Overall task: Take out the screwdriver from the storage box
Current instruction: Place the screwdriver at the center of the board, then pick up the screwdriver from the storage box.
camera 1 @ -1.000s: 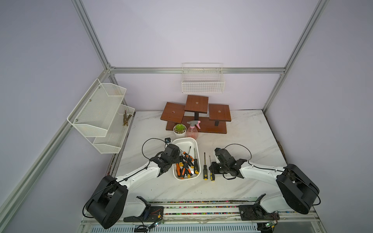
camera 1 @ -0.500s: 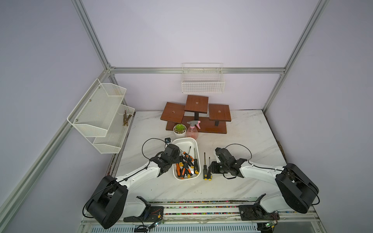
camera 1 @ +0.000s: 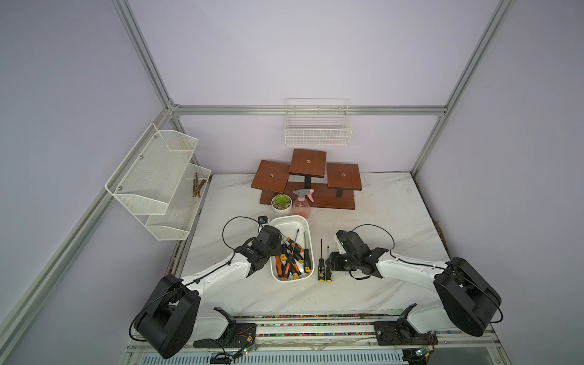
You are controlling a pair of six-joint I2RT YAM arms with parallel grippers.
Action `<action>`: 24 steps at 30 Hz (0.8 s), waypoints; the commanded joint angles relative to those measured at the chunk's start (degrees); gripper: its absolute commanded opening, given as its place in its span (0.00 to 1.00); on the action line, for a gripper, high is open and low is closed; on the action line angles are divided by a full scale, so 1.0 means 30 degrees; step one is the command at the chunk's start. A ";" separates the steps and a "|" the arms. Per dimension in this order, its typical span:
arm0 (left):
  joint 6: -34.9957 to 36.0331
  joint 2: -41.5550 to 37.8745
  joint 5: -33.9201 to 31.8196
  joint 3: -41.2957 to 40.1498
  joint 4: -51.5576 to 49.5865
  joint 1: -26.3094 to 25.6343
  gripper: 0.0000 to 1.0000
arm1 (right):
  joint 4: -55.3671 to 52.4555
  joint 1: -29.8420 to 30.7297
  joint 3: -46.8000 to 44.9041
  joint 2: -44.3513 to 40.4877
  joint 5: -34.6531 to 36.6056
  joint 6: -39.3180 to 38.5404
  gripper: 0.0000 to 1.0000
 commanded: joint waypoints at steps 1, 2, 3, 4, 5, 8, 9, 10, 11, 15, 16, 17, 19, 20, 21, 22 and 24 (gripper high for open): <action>0.0513 -0.0267 -0.0507 0.0559 0.0261 -0.0087 0.00 | -0.0764 0.0061 0.1183 -0.1563 -0.0369 -0.0631 0.37; 0.0484 -0.0267 -0.0504 0.0563 0.0260 -0.0090 0.00 | -0.1134 0.0299 0.1482 -0.1938 -0.0235 -0.0676 0.37; 0.0458 -0.0252 -0.0506 0.0548 0.0275 -0.0090 0.00 | -0.1543 0.0600 0.1879 -0.2240 -0.0011 -0.0703 0.37; 0.0462 -0.0238 -0.0473 0.0563 0.0299 -0.0073 0.00 | -0.1913 0.0949 0.2237 -0.2503 0.0244 -0.0729 0.37; 0.0428 -0.0238 -0.0477 0.0563 0.0302 -0.0090 0.00 | -0.2405 0.1401 0.2726 -0.2693 0.0583 -0.0678 0.37; 0.0365 -0.0267 -0.0469 0.0536 0.0317 -0.0094 0.00 | -0.3039 0.2748 0.3966 -0.2856 0.1404 -0.0449 0.37; 0.0365 -0.0271 -0.0456 0.0534 0.0291 -0.0116 0.00 | -0.3068 0.3064 0.4304 -0.2794 0.1523 -0.0366 0.38; 0.0344 -0.0323 -0.0455 0.0533 0.0265 -0.0119 0.00 | -0.3067 0.3316 0.4558 -0.2700 0.1596 -0.0316 0.38; 0.0351 -0.0380 -0.0471 0.0515 0.0260 -0.0119 0.00 | -0.3058 0.3541 0.4804 -0.2514 0.1596 -0.0237 0.38; 0.0365 -0.0582 -0.0383 0.0504 0.0260 -0.0149 0.00 | -0.2609 0.4100 0.5239 -0.1840 0.1459 0.0018 0.38; 0.0365 -0.0611 -0.0367 0.0504 0.0265 -0.0160 0.00 | -0.2450 0.4198 0.5269 -0.1691 0.1445 0.0106 0.38; 0.0374 -0.0618 -0.0345 0.0530 0.0268 -0.0178 0.00 | -0.2267 0.4351 0.5320 -0.1490 0.1421 0.0223 0.38; 0.0345 -0.0590 -0.0352 0.0577 0.0276 -0.0229 0.00 | -0.1769 0.4667 0.5387 -0.1035 0.1304 0.0432 0.38; 0.0336 -0.0516 -0.0384 0.0592 0.0308 -0.0273 0.00 | -0.1453 0.4789 0.5395 -0.0672 0.1169 0.0578 0.38; 0.0311 -0.0456 -0.0381 0.0647 0.0320 -0.0294 0.00 | -0.1018 0.4848 0.5325 -0.0307 0.0959 0.0763 0.38; 0.0307 -0.0404 -0.0407 0.0676 0.0346 -0.0319 0.00 | -0.0572 0.4860 0.5188 0.0031 0.0705 0.0990 0.38; 0.0286 -0.0326 -0.0420 0.0738 0.0362 -0.0387 0.00 | 0.0525 0.4860 0.4942 0.0824 0.0084 0.1439 0.37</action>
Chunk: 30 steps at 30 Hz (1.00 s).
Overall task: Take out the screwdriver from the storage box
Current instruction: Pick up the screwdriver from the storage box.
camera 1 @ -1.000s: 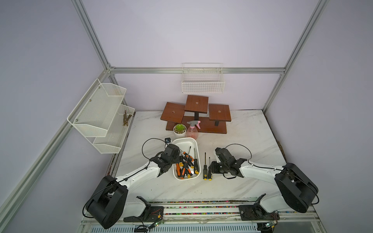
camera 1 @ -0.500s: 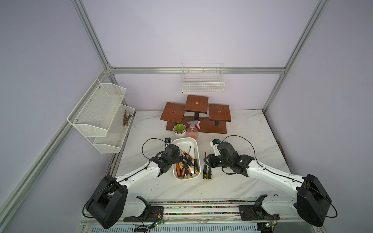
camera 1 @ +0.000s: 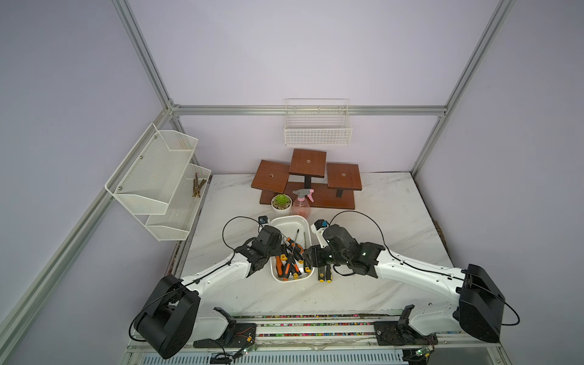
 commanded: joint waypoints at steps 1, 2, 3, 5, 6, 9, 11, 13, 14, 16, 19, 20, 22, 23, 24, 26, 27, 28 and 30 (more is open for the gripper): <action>0.0249 -0.0253 -0.0355 0.0750 0.0417 -0.0258 0.00 | 0.2163 0.0152 -0.0148 0.1114 -0.0986 0.1015 0.37; 0.0248 -0.0259 -0.0396 0.0753 0.0419 -0.0285 0.00 | 0.2635 0.0188 -0.0237 0.1407 -0.1206 0.1252 0.37; 0.0265 -0.0245 -0.0391 0.0782 0.0399 -0.0316 0.00 | 0.3047 0.0226 -0.0283 0.1685 -0.1360 0.1453 0.37; 0.0249 -0.0289 -0.0410 0.0783 0.0399 -0.0376 0.00 | 0.3541 0.0318 -0.0228 0.2130 -0.1519 0.1677 0.37; 0.0248 -0.0289 -0.0426 0.0772 0.0418 -0.0369 0.00 | 0.3733 0.0355 -0.0172 0.2247 -0.1544 0.1722 0.37; 0.0277 -0.0231 -0.0407 0.0805 0.0400 -0.0421 0.00 | 0.3784 0.0391 -0.0054 0.3186 -0.1626 0.1828 0.37; 0.0277 -0.0158 -0.0384 0.0808 0.0421 -0.0435 0.00 | 0.4347 0.0391 -0.0014 0.3598 -0.1642 0.1923 0.37; 0.0292 -0.0117 -0.0406 0.0837 0.0460 -0.0508 0.00 | 0.4667 0.0381 -0.0050 0.3961 -0.1779 0.2065 0.37; 0.0278 -0.0113 -0.0407 0.0826 0.0481 -0.0550 0.00 | 0.4825 0.0381 -0.0076 0.4164 -0.1785 0.2193 0.38; 0.0287 -0.0084 -0.0459 0.0857 0.0471 -0.0598 0.00 | 0.5071 0.0388 -0.0153 0.4451 -0.1762 0.2365 0.40; 0.0307 -0.0055 -0.0464 0.0832 0.0461 -0.0611 0.00 | 0.5430 0.0397 -0.0226 0.4807 -0.1759 0.2542 0.43; 0.0307 -0.0055 -0.0459 0.0840 0.0464 -0.0611 0.00 | 0.5473 0.0394 -0.0198 0.4923 -0.1758 0.2590 0.44; 0.0307 -0.0083 -0.0489 0.0837 0.0474 -0.0640 0.00 | 0.5569 0.0388 -0.0142 0.5128 -0.1732 0.2650 0.46; 0.0324 -0.0084 -0.0470 0.0815 0.0462 -0.0640 0.00 | 0.5591 0.0395 -0.0067 0.5271 -0.1726 0.2634 0.47; 0.0314 -0.0111 -0.0470 0.0812 0.0465 -0.0655 0.00 | 0.5616 0.0381 0.0007 0.5416 -0.1700 0.2660 0.48; 0.0314 -0.0141 -0.0492 0.0776 0.0483 -0.0664 0.00 | 0.5656 0.0384 0.0203 0.5765 -0.1711 0.2705 0.50; 0.0307 -0.0171 -0.0451 0.0783 0.0475 -0.0670 0.00 | 0.5723 0.0388 0.0311 0.5954 -0.1723 0.2694 0.50; 0.0307 -0.0221 -0.0441 0.0755 0.0477 -0.0665 0.00 | 0.5744 0.0393 0.0408 0.6134 -0.1717 0.2721 0.50; 0.0314 -0.0274 -0.0445 0.0726 0.0465 -0.0698 0.00 | 0.5832 0.0394 0.0629 0.6477 -0.1718 0.2754 0.50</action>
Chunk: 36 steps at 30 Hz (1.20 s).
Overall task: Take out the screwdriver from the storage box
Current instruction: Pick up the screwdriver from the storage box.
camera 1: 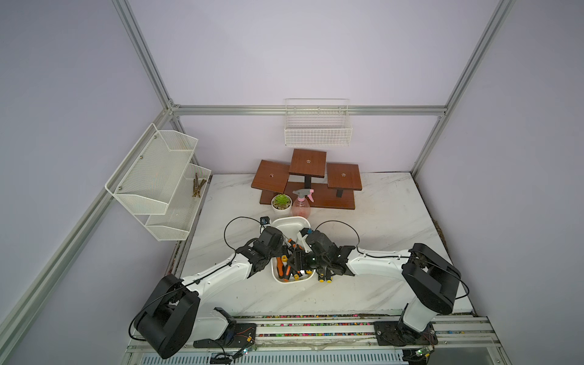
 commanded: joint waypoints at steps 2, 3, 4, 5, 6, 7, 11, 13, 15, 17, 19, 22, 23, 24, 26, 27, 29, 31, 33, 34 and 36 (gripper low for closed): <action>0.0299 -0.0324 -0.0303 0.0695 0.0511 -0.0247 0.00 | 0.0363 0.0016 0.0631 0.0953 0.0111 0.0156 0.50; 0.0299 -0.0353 -0.0307 0.0695 0.0482 -0.0262 0.00 | 0.0330 0.0038 0.0733 0.1125 0.0111 0.0159 0.50; 0.0328 -0.0375 -0.0318 0.0695 0.0483 -0.0286 0.00 | 0.0334 0.0031 0.0825 0.1308 0.0127 0.0156 0.50; 0.0329 -0.0384 -0.0320 0.0694 0.0465 -0.0290 0.00 | 0.0348 0.0002 0.0886 0.1438 0.0113 0.0169 0.50; 0.0337 -0.0383 -0.0334 0.0695 0.0477 -0.0291 0.00 | 0.0369 -0.0006 0.0931 0.1574 0.0128 0.0170 0.49; 0.0329 -0.0362 -0.0339 0.0695 0.0451 -0.0291 0.00 | 0.0422 0.0005 0.0947 0.1696 0.0140 0.0190 0.48; 0.0329 -0.0394 -0.0350 0.0642 0.0468 -0.0335 0.00 | 0.0471 -0.0022 0.0961 0.1934 0.0150 0.0226 0.45; 0.0380 -0.0406 -0.0368 0.0636 0.0446 -0.0320 0.00 | 0.0471 -0.0056 0.0976 0.2001 0.0156 0.0228 0.42; 0.0387 -0.0430 -0.0458 0.0636 0.0365 -0.0319 0.00 | 0.0501 -0.0099 0.0947 0.1974 0.0181 0.0216 0.38; 0.0417 -0.0457 -0.0529 0.0636 0.0291 -0.0306 0.00 | 0.0451 -0.0089 0.0895 0.1878 0.0271 0.0196 0.35; 0.0453 -0.0477 -0.0621 0.0666 0.0177 -0.0313 0.00 | 0.0385 -0.0116 0.0883 0.1746 0.0371 0.0141 0.31; 0.0446 -0.0556 -0.0712 0.0695 0.0044 -0.0315 0.00 | 0.0312 -0.0112 0.0917 0.1556 0.0415 0.0084 0.22; 0.0452 -0.0554 -0.0745 0.0695 -0.0010 -0.0302 0.00 | 0.0253 -0.0110 0.0923 0.1429 0.0390 0.0028 0.18; 0.0447 -0.0574 -0.0795 0.0693 -0.0043 -0.0320 0.00 | 0.0230 -0.0108 0.0954 0.1319 0.0371 -0.0041 0.13; 0.0448 -0.0559 -0.0857 0.0739 -0.0107 -0.0320 0.00 | 0.0051 -0.0083 0.1027 0.1037 0.0330 -0.0177 0.06; 0.0465 -0.0538 -0.0888 0.0753 -0.0156 -0.0313 0.00 | -0.0066 -0.0079 0.1060 0.0852 0.0374 -0.0273 0.04; 0.0417 -0.0463 -0.0992 0.0766 -0.0194 -0.0321 0.00 | -0.0388 -0.0096 0.1064 0.0448 0.0465 -0.0450 0.00; 0.0311 -0.0396 -0.1091 0.0811 -0.0195 -0.0320 0.00 | -0.0669 -0.0098 0.0992 -0.0012 0.0600 -0.0662 0.00; 0.0271 -0.0284 -0.1130 0.0856 -0.0187 -0.0309 0.00 | -0.0827 -0.0108 0.0812 -0.0506 0.0593 -0.0839 0.00; 0.0298 -0.0240 -0.1138 0.0892 -0.0185 -0.0298 0.00 | -0.0820 -0.0097 0.0704 -0.0736 0.0524 -0.0898 0.00; 0.0299 -0.0150 -0.1127 0.0956 -0.0194 -0.0300 0.00 | -0.0884 -0.0055 0.0490 -0.1244 0.0419 -0.1067 0.00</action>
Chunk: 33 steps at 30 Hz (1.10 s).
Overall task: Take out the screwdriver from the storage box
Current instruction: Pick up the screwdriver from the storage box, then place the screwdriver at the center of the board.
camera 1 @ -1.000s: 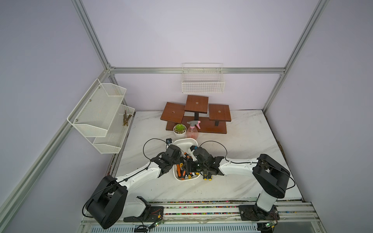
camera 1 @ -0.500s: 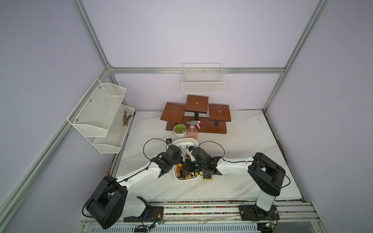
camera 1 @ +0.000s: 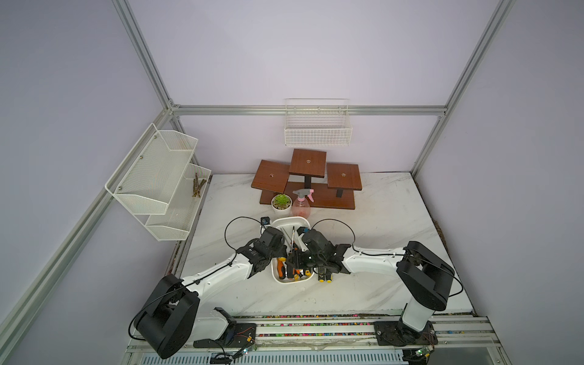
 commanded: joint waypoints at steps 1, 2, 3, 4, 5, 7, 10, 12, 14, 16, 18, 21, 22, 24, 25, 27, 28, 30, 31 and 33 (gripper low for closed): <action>0.0325 -0.0114 -0.0614 0.0911 0.0220 -0.0092 0.00 | -0.0266 -0.0068 -0.0336 -0.1340 0.0151 -0.0646 0.00; 0.0321 -0.0084 -0.0613 0.0940 0.0213 -0.0079 0.00 | -0.0260 -0.0072 -0.0425 -0.1555 0.0042 -0.0731 0.00; 0.0325 -0.0055 -0.0621 0.0984 0.0215 -0.0067 0.00 | -0.0307 -0.0073 -0.0463 -0.1752 -0.0152 -0.0901 0.00; 0.0321 -0.0026 -0.0614 0.0990 0.0228 -0.0090 0.00 | -0.0448 -0.0061 -0.0463 -0.1910 -0.0284 -0.1002 0.00; 0.0321 -0.0025 -0.0615 0.1014 0.0224 -0.0094 0.00 | -0.0587 -0.0071 -0.0463 -0.2118 -0.0432 -0.1126 0.00; 0.0336 0.0002 -0.0613 0.1046 0.0184 -0.0078 0.00 | -0.0898 -0.0057 -0.0463 -0.2576 -0.0561 -0.1363 0.00; 0.0350 -0.0025 -0.0644 0.1089 0.0194 -0.0076 0.00 | -0.2270 -0.0072 -0.0434 -0.3590 -0.0355 -0.1888 0.00; 0.0373 -0.0025 -0.0685 0.1134 0.0184 -0.0095 0.00 | -0.3464 -0.0057 -0.0405 -0.4544 0.0005 -0.2362 0.00; 0.0473 -0.0025 -0.0680 0.1163 0.0185 -0.0093 0.00 | -0.4869 -0.0100 -0.0477 -0.5618 0.0587 -0.2882 0.00; 0.0535 -0.0025 -0.0737 0.1154 0.0194 -0.0076 0.00 | -0.6251 -0.0146 -0.0536 -0.6580 0.1357 -0.3215 0.00; 0.0559 -0.0025 -0.0802 0.1142 0.0184 -0.0087 0.00 | -0.7874 -0.0211 -0.0522 -0.7418 0.2429 -0.3594 0.00; 0.0611 -0.0025 -0.0817 0.1113 0.0184 -0.0093 0.00 | -0.9951 -0.0409 -0.0651 -0.8484 0.4252 -0.4408 0.00; 0.0615 -0.0025 -0.0771 0.1122 0.0212 -0.0090 0.00 | -1.0389 -0.0590 -0.0737 -0.8684 0.4369 -0.4598 0.00; 0.0644 -0.0053 -0.0801 0.1034 0.0239 -0.0071 0.00 | -1.1084 -0.1118 -0.0900 -0.8951 0.4230 -0.4975 0.00; 0.0646 -0.0082 -0.0805 0.1005 0.0269 -0.0089 0.00 | -1.1289 -0.1306 -0.0999 -0.9038 0.4245 -0.5094 0.00; 0.0644 -0.0168 -0.0873 0.0904 0.0272 -0.0093 0.00 | -1.1532 -0.1825 -0.1355 -0.9255 0.4082 -0.5216 0.00; 0.0651 -0.0200 -0.0922 0.0870 0.0272 -0.0095 0.00 | -1.1521 -0.2089 -0.1561 -0.9338 0.3949 -0.5224 0.00; 0.0675 -0.0259 -0.0935 0.0811 0.0278 -0.0079 0.00 | -1.1413 -0.2680 -0.2087 -0.9489 0.3704 -0.5268 0.00; 0.0695 -0.0288 -0.0950 0.0791 0.0296 -0.0080 0.00 | -1.1390 -0.2905 -0.2276 -0.9498 0.3671 -0.5322 0.00; 0.0762 -0.0342 -0.0965 0.0768 0.0270 -0.0094 0.00 | -1.1333 -0.3280 -0.2623 -0.9418 0.3751 -0.5469 0.00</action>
